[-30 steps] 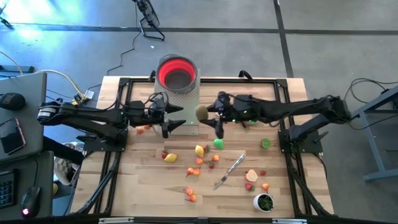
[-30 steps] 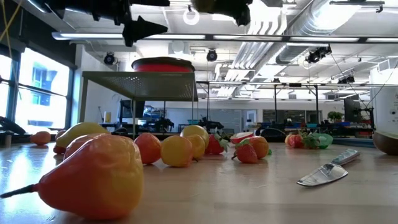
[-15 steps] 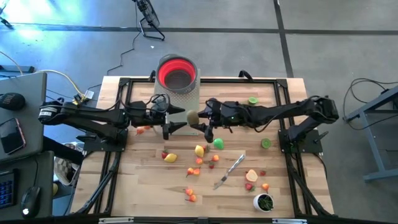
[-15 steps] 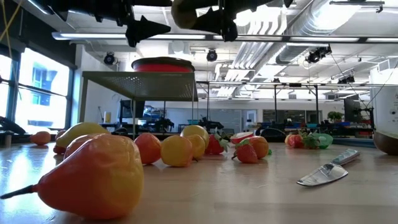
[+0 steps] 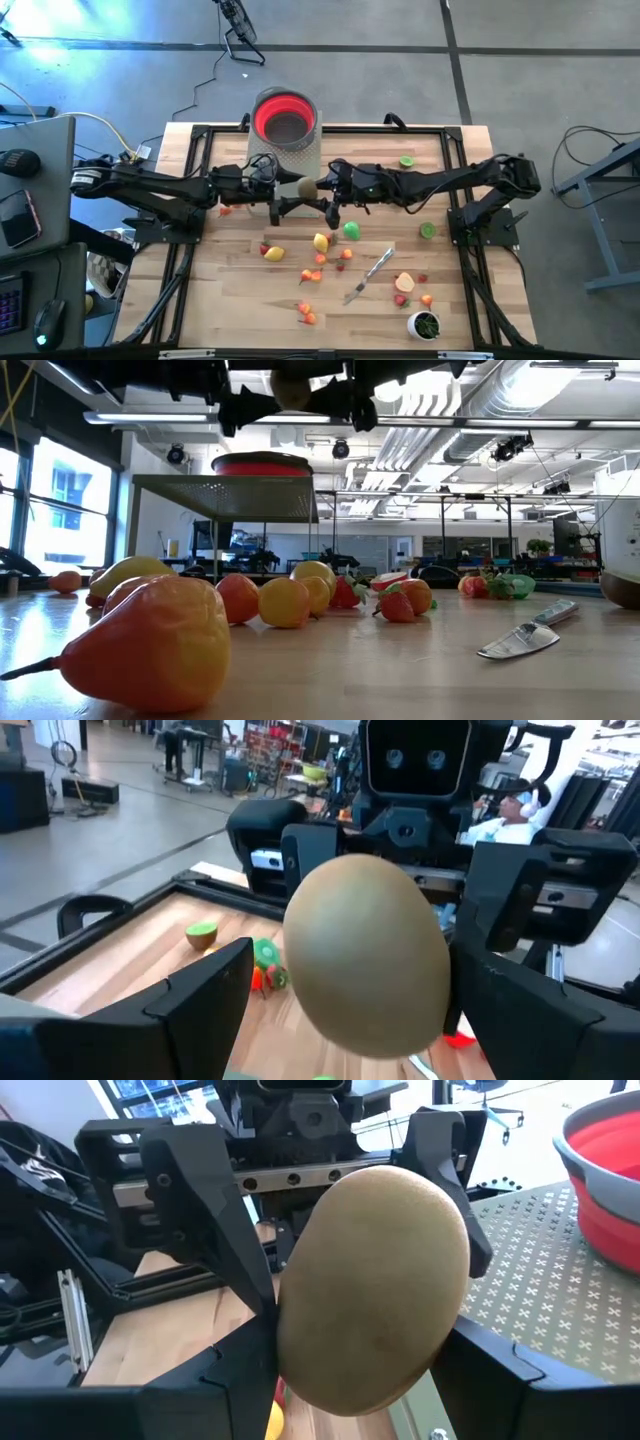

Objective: Pick & Place Fruit
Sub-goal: Put the kiwi into the red strainer on the shelf

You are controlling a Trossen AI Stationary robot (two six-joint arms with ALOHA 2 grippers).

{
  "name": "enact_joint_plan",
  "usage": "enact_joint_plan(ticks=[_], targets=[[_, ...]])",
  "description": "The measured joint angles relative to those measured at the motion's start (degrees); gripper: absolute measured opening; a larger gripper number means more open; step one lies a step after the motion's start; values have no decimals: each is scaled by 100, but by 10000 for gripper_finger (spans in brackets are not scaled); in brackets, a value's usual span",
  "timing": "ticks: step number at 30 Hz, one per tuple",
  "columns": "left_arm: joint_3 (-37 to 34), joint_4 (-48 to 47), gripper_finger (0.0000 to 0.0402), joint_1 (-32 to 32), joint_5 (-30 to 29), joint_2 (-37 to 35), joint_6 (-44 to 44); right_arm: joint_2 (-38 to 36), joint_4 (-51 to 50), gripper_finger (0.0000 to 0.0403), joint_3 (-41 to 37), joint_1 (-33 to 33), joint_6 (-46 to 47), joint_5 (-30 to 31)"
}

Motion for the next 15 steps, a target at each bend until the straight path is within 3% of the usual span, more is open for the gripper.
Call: enact_joint_plan(ticks=[11, 15], targets=[[0, 88, 328, 0, -4, 51, 2, 13, -13, 219, 0, 10, -6, 0], [0, 87, 304, 0, -1, 51, 2, 13, -22, 219, 0, 10, -2, 3]])
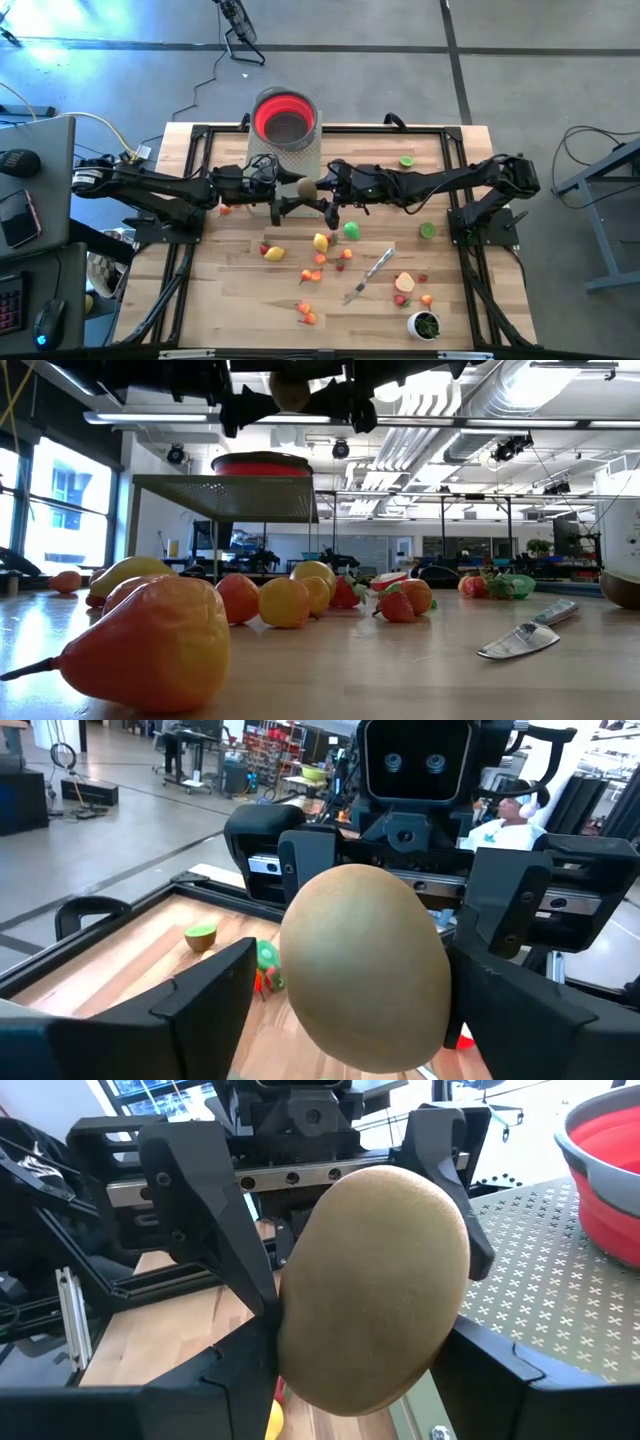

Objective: Pick & Place Fruit
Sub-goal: Put the kiwi into the red strainer on the shelf

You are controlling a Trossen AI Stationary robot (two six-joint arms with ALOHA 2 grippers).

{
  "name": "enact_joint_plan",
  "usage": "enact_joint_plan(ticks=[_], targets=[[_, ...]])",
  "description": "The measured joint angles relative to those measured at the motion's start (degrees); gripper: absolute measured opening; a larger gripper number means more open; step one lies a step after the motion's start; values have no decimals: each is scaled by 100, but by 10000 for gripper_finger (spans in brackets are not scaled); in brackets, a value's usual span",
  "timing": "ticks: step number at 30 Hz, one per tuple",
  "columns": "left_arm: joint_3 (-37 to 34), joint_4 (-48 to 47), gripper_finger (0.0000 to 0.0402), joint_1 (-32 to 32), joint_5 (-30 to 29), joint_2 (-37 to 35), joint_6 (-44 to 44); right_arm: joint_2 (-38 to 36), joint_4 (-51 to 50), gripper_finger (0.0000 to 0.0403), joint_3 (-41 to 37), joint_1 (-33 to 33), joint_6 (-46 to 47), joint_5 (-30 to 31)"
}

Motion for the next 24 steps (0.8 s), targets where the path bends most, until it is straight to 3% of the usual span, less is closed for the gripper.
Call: enact_joint_plan(ticks=[9, 18, 24], targets=[[0, 1, 225, 0, 1, 0, -20, 0, -8, 219, 0, 0, 0, 36], [0, -3, 224, 0, -1, -2, -59, 0, -12, 221, 2, -2, 5, 11], [0, -10, 224, 0, -1, -4, -66, -2, -14, 245, 2, -2, -9, -3]])
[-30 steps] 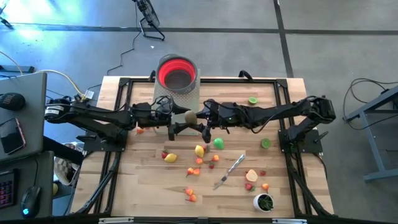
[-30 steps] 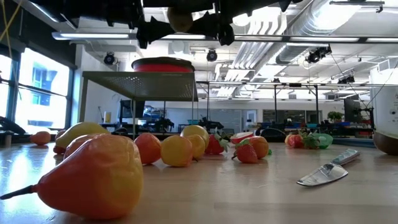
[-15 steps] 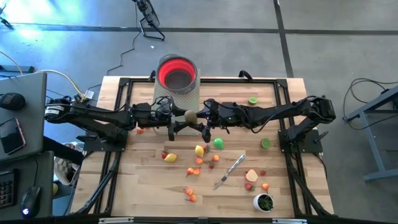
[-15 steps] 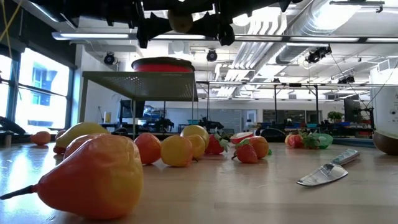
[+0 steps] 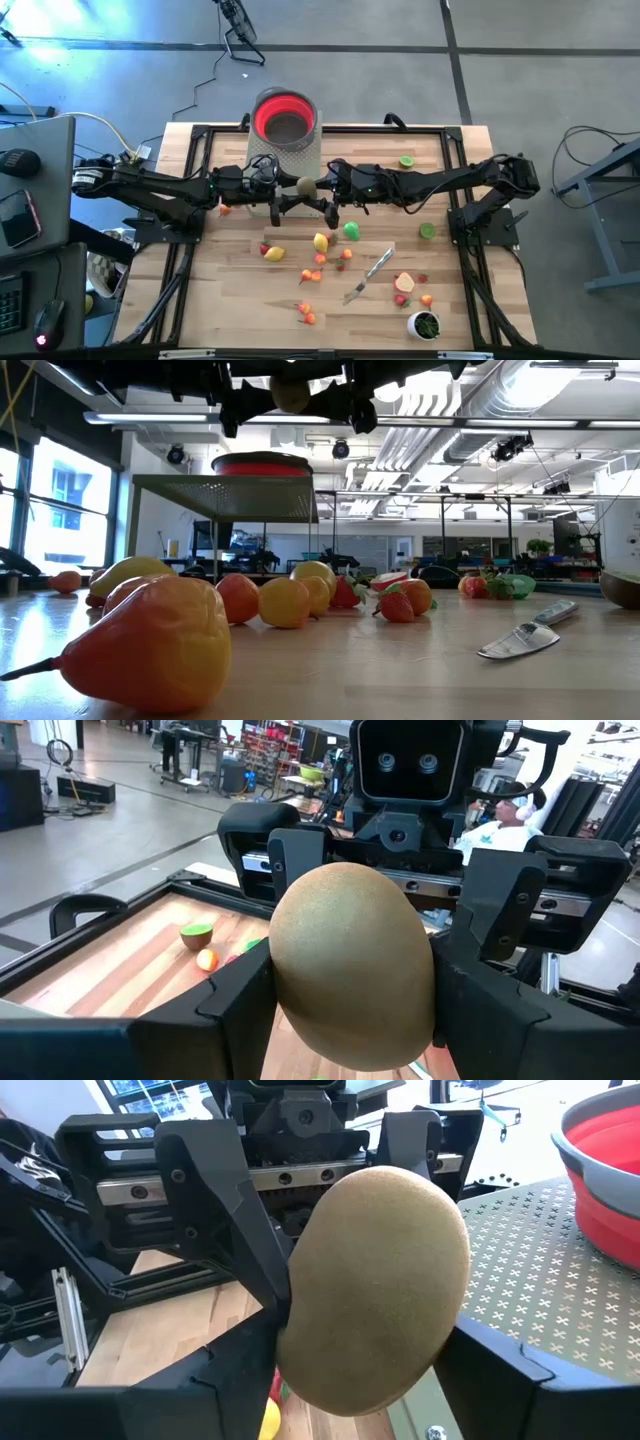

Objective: Pick & Place Fruit
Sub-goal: Put the kiwi into the red strainer on the shelf

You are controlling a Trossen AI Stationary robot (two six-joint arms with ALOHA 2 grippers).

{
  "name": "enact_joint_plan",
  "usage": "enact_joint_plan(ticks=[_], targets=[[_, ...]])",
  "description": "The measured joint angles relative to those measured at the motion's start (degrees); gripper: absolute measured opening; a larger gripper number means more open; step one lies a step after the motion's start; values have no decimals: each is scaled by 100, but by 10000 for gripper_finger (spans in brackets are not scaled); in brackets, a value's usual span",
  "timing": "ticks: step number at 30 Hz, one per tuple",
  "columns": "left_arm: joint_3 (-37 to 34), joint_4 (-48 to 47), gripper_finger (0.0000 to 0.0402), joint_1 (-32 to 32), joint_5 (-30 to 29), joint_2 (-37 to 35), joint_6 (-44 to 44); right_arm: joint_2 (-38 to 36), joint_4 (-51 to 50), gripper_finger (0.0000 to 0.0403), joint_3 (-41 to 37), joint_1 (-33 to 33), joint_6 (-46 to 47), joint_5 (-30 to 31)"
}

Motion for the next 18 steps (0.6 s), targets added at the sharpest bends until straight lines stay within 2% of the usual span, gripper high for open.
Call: enact_joint_plan(ticks=[5, 10, 15, 18], targets=[[-2, -7, 224, 0, -2, -2, 0, -74, -147, 290, 9, 1, -1, -147], [-9, 5, 224, 4, -39, -7, 0, -399, -829, 331, 13, -35, 2, -337], [52, -8, 223, 7, -66, -57, 224, -921, -1851, 342, 10, -35, -29, -304], [245, -28, 223, 7, -63, -81, 544, -1177, -2098, 339, 13, -35, -33, -299]])
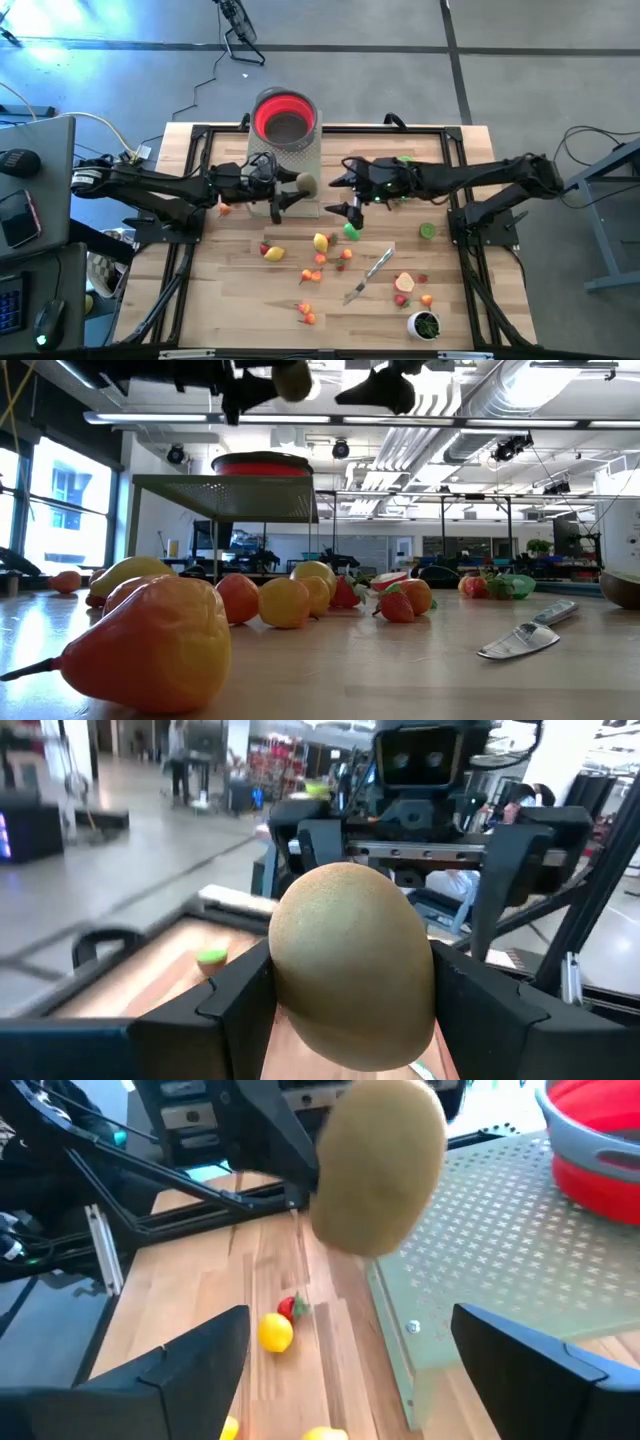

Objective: Pick & Place Fruit
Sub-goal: Put the kiwi into the red strainer on the shelf

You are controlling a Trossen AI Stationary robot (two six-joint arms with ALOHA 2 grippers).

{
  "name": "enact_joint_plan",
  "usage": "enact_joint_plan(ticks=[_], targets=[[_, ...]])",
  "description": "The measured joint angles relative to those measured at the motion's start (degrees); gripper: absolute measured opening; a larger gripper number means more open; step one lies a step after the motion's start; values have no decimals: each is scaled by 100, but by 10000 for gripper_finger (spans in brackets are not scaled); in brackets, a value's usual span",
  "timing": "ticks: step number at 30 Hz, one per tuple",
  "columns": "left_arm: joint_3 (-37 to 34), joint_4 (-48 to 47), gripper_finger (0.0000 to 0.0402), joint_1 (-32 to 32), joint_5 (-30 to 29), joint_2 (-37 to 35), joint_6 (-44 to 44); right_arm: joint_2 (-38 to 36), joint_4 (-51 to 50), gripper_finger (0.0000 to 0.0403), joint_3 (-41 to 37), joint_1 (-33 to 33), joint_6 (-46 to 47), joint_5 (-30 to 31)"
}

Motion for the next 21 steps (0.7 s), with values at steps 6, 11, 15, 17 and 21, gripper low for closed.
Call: enact_joint_plan(ticks=[6, 11, 15, 17, 21], targets=[[599, -499, 223, 89, -295, -36, 614, -362, -389, 329, -11, 0, 17, 29], [1454, -2091, 223, 468, -899, -54, 722, -408, -387, 326, -2, 0, 4, 24], [2174, -3451, 223, 889, -1215, -56, 688, -405, -400, 326, -4, 0, 4, 35], [2414, -3994, 223, 1112, -1273, -56, 632, -405, -400, 326, -4, 0, 2, 37], [2651, -4550, 223, 1548, -1277, -54, 525, -405, -400, 326, -7, 0, 0, 37]])
